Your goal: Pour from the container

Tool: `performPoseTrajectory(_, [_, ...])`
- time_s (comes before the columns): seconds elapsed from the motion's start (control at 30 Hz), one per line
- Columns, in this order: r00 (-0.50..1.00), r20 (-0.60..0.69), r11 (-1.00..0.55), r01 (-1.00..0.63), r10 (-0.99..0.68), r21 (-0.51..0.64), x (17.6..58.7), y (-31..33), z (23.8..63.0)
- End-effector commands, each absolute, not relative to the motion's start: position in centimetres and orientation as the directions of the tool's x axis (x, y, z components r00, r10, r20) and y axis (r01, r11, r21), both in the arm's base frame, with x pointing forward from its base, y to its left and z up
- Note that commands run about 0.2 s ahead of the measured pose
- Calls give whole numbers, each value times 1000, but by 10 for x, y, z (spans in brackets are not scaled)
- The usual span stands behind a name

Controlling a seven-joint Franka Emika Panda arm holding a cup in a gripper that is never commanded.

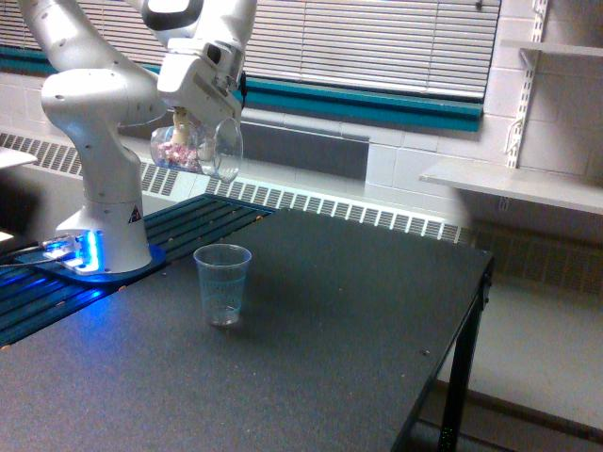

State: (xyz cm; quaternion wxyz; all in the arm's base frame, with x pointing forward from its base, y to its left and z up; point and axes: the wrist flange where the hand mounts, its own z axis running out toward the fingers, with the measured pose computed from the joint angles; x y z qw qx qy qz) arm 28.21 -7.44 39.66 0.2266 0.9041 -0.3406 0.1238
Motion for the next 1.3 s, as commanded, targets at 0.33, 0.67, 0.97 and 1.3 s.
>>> performPoseTrajectory(0.33, [749, 356, -644, -663, -560, 382, 274, -77, 381])
performPoseTrajectory(0.67, [767, 335, -651, -641, -547, 405, 272, -73, 370])
performPoseTrajectory(0.97, [785, 322, -659, -619, -529, 428, 272, -70, 363])
performPoseTrajectory(1.3, [799, 305, -656, -600, -519, 457, 270, -71, 358])
